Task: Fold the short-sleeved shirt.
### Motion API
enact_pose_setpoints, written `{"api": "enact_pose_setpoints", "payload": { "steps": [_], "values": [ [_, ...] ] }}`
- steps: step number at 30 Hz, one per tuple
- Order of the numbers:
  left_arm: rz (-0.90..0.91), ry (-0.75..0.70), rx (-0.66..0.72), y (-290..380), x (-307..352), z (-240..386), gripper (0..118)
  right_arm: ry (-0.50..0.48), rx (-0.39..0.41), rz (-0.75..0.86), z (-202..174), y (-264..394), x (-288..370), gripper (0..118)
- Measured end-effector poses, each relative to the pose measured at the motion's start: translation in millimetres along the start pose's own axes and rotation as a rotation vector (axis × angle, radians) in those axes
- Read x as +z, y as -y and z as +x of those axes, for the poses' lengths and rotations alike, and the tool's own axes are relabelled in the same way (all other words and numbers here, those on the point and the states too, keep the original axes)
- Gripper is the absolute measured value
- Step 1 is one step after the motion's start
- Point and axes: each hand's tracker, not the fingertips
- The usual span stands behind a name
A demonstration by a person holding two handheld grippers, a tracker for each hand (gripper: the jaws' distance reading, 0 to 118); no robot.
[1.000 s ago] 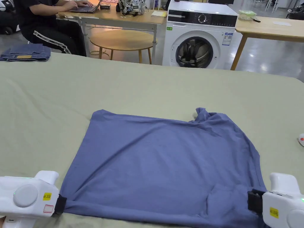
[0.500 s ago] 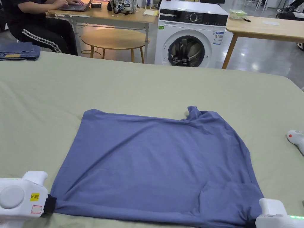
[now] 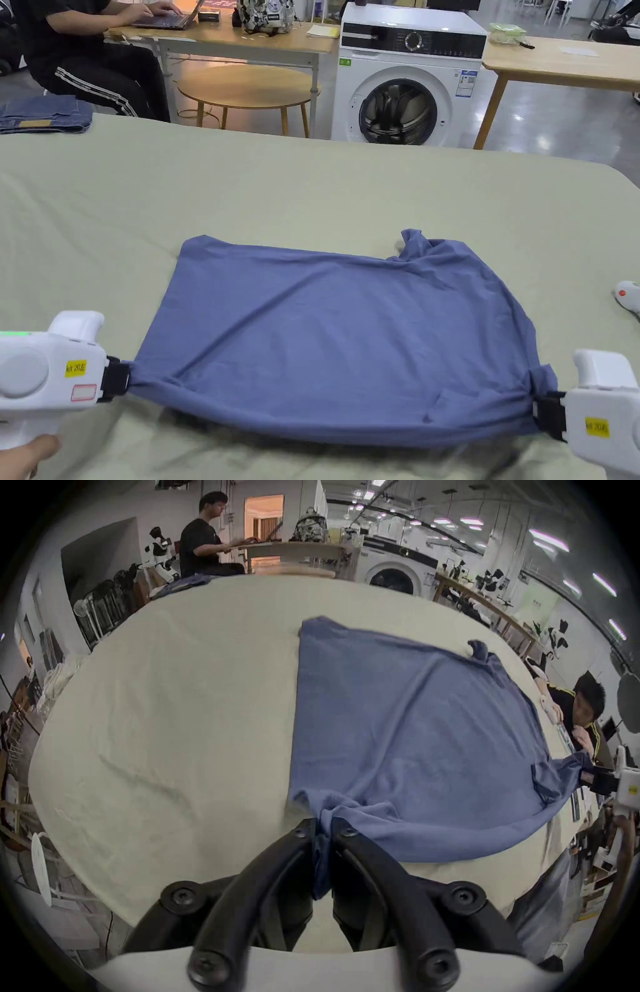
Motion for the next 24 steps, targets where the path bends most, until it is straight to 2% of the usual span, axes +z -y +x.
{"api": "enact_pose_setpoints", "payload": {
  "steps": [5, 13, 24],
  "values": [
    [0.021, 0.003, 0.011, -44.0, -15.1, -3.6, 3, 0.007, -0.008, 0.024, -2.4, -46.3, -22.3, 6],
    [-0.002, 0.016, 0.058, -107.6, -60.3, -14.6, 3, 0.015, -0.038, 0.016, 2.5, -106.2, -95.1, 6],
    [-0.117, 0.003, 0.100, -129.9, -131.4, -22.5, 3, 0.036, -0.033, -0.084, -3.4, -119.9, -169.5, 6]
  ]
}}
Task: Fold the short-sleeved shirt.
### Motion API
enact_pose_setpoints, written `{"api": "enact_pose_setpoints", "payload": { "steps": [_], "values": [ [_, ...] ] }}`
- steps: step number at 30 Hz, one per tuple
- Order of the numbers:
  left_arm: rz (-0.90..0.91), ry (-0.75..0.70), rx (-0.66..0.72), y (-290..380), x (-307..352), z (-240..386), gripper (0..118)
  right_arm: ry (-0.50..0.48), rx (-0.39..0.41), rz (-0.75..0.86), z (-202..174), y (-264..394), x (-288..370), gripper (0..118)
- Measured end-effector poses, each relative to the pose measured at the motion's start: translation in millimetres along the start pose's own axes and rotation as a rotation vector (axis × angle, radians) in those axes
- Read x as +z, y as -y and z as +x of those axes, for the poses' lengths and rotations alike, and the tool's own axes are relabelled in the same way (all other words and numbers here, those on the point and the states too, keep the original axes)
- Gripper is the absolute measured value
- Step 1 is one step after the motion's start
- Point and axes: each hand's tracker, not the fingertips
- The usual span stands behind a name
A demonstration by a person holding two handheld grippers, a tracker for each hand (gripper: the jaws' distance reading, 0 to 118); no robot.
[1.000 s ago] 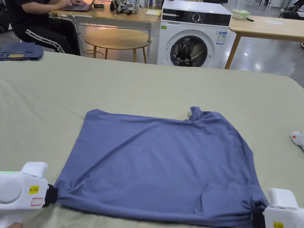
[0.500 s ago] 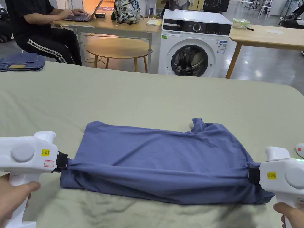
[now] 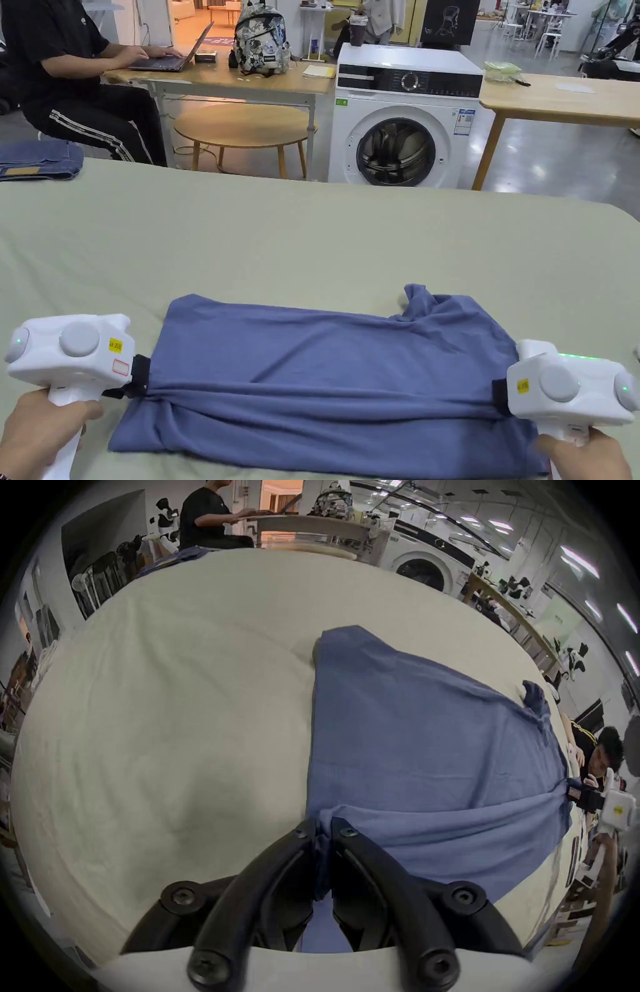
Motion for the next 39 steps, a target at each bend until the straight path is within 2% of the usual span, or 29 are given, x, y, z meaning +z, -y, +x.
{"api": "enact_pose_setpoints", "payload": {
  "steps": [3, 5, 7, 8, 9, 11, 14, 18, 19, 20, 21, 23, 24, 26, 29, 32, 39],
  "values": [
    [0.012, 0.006, 0.005, -2.2, -0.8, 0.7, 3, 0.000, 0.010, 0.006, -2.9, 2.2, -1.5, 7],
    [0.020, 0.007, 0.001, -2.7, 2.5, 4.3, 8, 0.010, 0.012, 0.018, -4.0, 4.6, 1.5, 15],
    [0.048, -0.020, -0.027, -2.0, 9.6, 8.7, 25, 0.034, 0.014, 0.069, -9.5, 7.5, 15.3, 39],
    [0.069, -0.035, -0.041, -0.3, 14.9, 10.7, 33, 0.052, 0.023, 0.101, -12.1, 9.0, 22.6, 58],
    [0.083, -0.026, -0.038, 1.7, 20.5, 12.1, 36, 0.067, 0.019, 0.132, -15.2, 11.0, 30.3, 64],
    [0.129, 0.036, -0.012, 6.2, 31.7, 13.4, 40, 0.053, 0.015, 0.205, -16.2, 10.2, 32.6, 64],
    [0.211, 0.069, -0.028, 18.1, 49.5, 24.7, 40, 0.010, 0.020, 0.303, -33.4, 17.9, 56.1, 63],
    [0.365, 0.089, -0.095, 41.5, 74.0, 46.4, 40, -0.010, 0.048, 0.434, -61.4, 36.4, 83.9, 59],
    [0.404, 0.091, -0.102, 48.0, 79.9, 51.7, 40, -0.014, 0.046, 0.461, -67.7, 40.5, 88.5, 49],
    [0.429, 0.096, -0.113, 54.2, 85.9, 57.2, 38, -0.012, 0.041, 0.479, -73.5, 44.7, 92.6, 28],
    [0.458, 0.091, -0.121, 59.9, 91.6, 63.3, 30, -0.024, 0.039, 0.494, -79.0, 48.5, 96.6, 17],
    [0.509, 0.067, -0.148, 64.5, 92.0, 63.3, 0, -0.054, 0.038, 0.513, -90.5, 53.8, 110.8, 5],
    [0.536, 0.046, -0.156, 69.1, 96.4, 66.9, 0, -0.052, 0.041, 0.528, -95.4, 56.8, 113.1, 0],
    [0.561, 0.056, -0.155, 75.2, 102.6, 70.7, 0, -0.047, 0.048, 0.549, -99.5, 60.4, 110.2, 0],
    [0.581, 0.039, -0.159, 81.8, 104.9, 70.2, 0, -0.067, 0.015, 0.570, -103.7, 64.9, 117.1, 0],
    [0.543, 0.018, -0.151, 83.8, 103.3, 61.7, 0, -0.074, 0.013, 0.594, -104.7, 70.3, 129.6, 0],
    [0.244, 0.033, -0.083, 64.2, 66.2, 10.0, 0, -0.067, 0.043, 0.572, -99.6, 73.0, 128.9, 0]
  ]
}}
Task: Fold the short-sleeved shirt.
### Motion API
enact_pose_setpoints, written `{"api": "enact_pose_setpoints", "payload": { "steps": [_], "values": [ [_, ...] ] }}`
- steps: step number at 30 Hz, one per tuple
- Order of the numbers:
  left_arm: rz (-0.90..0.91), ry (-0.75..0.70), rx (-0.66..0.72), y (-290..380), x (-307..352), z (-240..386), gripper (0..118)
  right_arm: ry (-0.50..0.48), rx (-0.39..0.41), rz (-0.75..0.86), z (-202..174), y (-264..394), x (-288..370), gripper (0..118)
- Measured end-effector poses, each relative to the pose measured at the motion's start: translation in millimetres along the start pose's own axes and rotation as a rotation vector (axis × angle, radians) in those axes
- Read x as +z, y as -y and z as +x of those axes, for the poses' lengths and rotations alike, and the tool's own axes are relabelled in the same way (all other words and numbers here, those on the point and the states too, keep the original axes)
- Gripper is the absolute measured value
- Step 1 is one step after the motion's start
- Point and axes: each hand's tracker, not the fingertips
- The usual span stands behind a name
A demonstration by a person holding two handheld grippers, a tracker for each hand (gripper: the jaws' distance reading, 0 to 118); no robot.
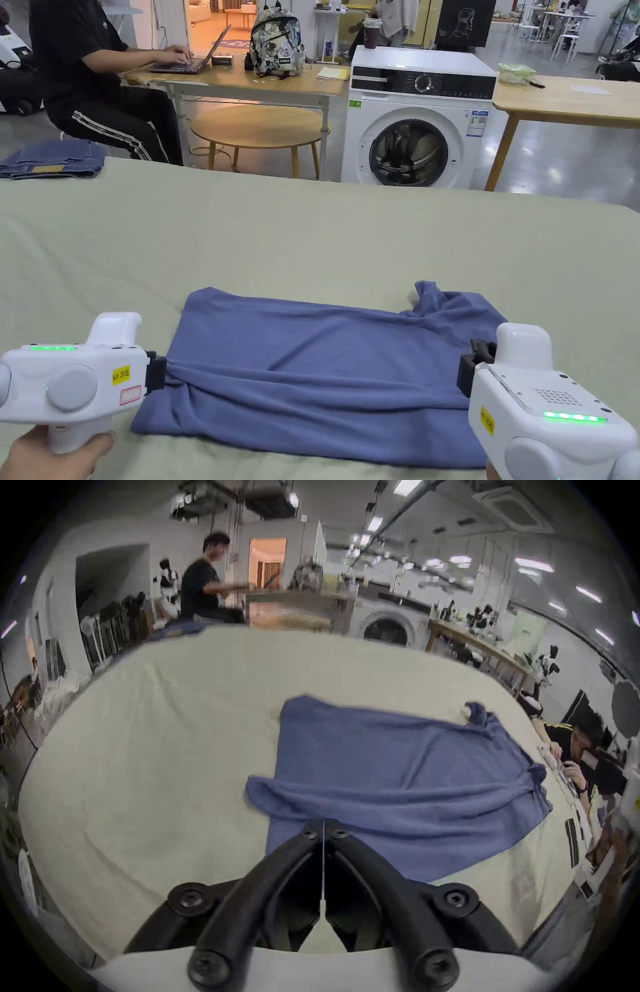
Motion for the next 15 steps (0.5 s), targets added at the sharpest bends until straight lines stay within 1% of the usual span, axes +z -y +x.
{"api": "enact_pose_setpoints", "payload": {
  "steps": [2, 4, 5, 6, 7, 8, 10, 12, 13, 15],
  "values": [
    [-0.073, 0.016, 0.039, -3.8, -16.2, -16.9, 0, 0.005, 0.005, -0.017, 1.4, 3.7, -2.6, 0],
    [-0.157, 0.052, 0.112, -6.8, -29.0, -28.9, 0, 0.007, 0.002, -0.038, 3.8, 4.3, 0.2, 0],
    [-0.197, 0.049, 0.121, -7.9, -36.7, -33.3, 12, 0.004, 0.001, -0.068, 4.8, 5.8, -2.6, 0],
    [-0.233, 0.028, 0.117, -9.0, -45.0, -37.0, 30, -0.003, 0.000, -0.107, 5.9, 7.5, -6.1, 0],
    [-0.274, -0.005, 0.097, -9.4, -52.1, -37.5, 37, -0.003, -0.006, -0.111, 10.1, 8.5, -12.2, 0],
    [-0.294, -0.021, 0.090, -4.9, -43.1, -23.6, 42, 0.001, -0.005, -0.118, 10.7, 10.5, -13.8, 0],
    [-0.322, -0.038, 0.109, -0.9, -48.8, -21.3, 51, 0.008, 0.002, -0.133, 12.0, 14.5, -16.0, 0],
    [-0.341, -0.070, 0.108, 3.9, -51.8, -14.3, 55, 0.013, 0.004, -0.149, 13.7, 18.1, -17.2, 0],
    [-0.349, -0.079, 0.093, 7.8, -54.3, -9.1, 55, 0.012, 0.005, -0.162, 14.6, 19.0, -18.8, 0],
    [-0.344, -0.133, -0.002, 12.4, -53.8, 8.1, 55, 0.003, 0.004, -0.199, 16.9, 21.2, -21.8, 0]
  ]
}}
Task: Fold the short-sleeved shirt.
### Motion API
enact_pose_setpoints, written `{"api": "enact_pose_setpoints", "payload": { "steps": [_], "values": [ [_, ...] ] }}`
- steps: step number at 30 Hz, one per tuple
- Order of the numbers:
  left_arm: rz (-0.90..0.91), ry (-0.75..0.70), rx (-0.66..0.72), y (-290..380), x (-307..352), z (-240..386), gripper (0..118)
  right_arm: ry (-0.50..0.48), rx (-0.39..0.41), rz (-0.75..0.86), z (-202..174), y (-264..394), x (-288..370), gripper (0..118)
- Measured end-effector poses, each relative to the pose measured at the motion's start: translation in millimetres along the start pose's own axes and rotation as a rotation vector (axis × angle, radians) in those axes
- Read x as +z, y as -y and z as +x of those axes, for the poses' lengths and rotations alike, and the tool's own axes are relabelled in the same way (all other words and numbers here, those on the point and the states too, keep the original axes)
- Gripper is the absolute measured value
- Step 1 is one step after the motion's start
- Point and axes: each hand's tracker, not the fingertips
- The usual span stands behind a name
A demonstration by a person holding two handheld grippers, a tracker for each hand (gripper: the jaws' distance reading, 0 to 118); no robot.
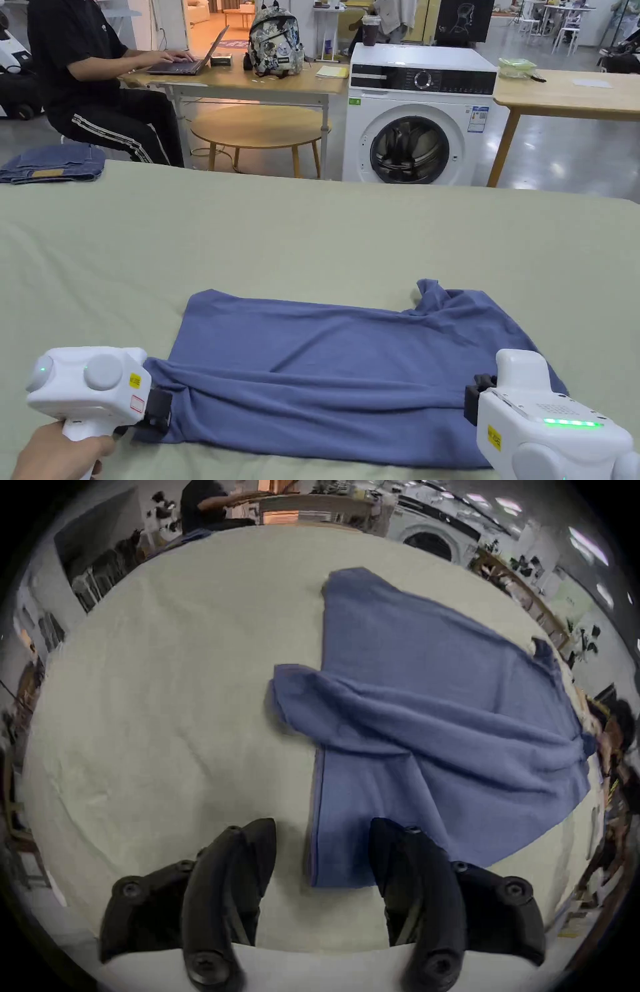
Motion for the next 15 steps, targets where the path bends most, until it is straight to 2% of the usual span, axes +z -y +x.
{"api": "enact_pose_setpoints", "payload": {
  "steps": [2, 3, 7, 15],
  "values": [
    [0.010, -0.066, -0.072, -5.8, -10.1, 2.7, 53, 0.001, -0.003, -0.013, 1.7, 2.6, -2.2, 0],
    [0.009, -0.073, -0.086, -4.1, -8.4, 8.1, 47, 0.002, -0.003, -0.019, 2.5, 4.0, -3.2, 0],
    [0.011, -0.027, -0.111, -2.0, -6.1, 16.1, 2, 0.000, -0.015, -0.041, 9.4, 11.2, -13.0, 0],
    [0.111, 0.061, -0.011, 8.4, 26.1, -25.1, 1, 0.019, -0.011, -0.060, 29.8, 10.2, 2.9, 0]
  ]
}}
